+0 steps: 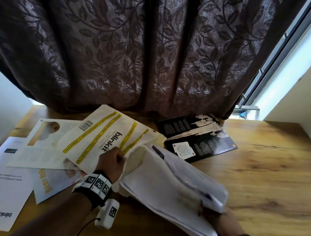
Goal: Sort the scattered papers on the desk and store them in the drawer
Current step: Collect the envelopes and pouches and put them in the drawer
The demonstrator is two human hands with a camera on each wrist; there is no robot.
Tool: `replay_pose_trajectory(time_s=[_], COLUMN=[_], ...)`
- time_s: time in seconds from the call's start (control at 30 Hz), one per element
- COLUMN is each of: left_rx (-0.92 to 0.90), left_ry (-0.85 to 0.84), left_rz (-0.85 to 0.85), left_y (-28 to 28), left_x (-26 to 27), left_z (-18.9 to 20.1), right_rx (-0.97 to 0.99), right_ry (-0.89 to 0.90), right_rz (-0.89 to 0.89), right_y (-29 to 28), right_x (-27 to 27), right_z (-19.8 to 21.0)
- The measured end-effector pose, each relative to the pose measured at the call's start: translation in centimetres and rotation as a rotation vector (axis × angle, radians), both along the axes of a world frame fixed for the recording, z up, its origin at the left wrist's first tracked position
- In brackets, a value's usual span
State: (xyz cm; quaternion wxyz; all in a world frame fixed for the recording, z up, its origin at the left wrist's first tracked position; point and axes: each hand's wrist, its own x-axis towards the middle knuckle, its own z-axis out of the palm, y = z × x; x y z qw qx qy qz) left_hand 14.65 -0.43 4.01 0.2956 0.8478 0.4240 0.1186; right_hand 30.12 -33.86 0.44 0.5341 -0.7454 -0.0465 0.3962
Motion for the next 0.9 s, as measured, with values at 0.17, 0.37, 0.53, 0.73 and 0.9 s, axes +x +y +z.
replay_pose_trajectory(time_s=[0.17,0.37,0.53,0.73,0.9], left_rx=[0.067,0.126,0.172,0.189,0.171], left_ry=[-0.097,0.007,0.095,0.111,0.106], left_rz=[-0.072,-0.172,-0.237,-0.273,-0.305], left_y=[-1.3,-2.2,-2.4,-3.1,-4.1], left_x=[0.1,-0.5,-0.6,-0.2,0.5], left_z=[0.2,-0.6,0.0,0.3,0.9], right_rx=[-0.021,0.047,0.076,0.053,0.087], right_ry=[0.138,0.100,-0.119,-0.222,-0.129], right_rz=[0.084,-0.095,-0.119,-0.032,-0.041], right_y=[0.2,0.9,0.9,2.5,4.3], right_x=[0.1,0.7,1.8,0.9,0.2], right_z=[2.1,3.9,3.1,3.3,3.3])
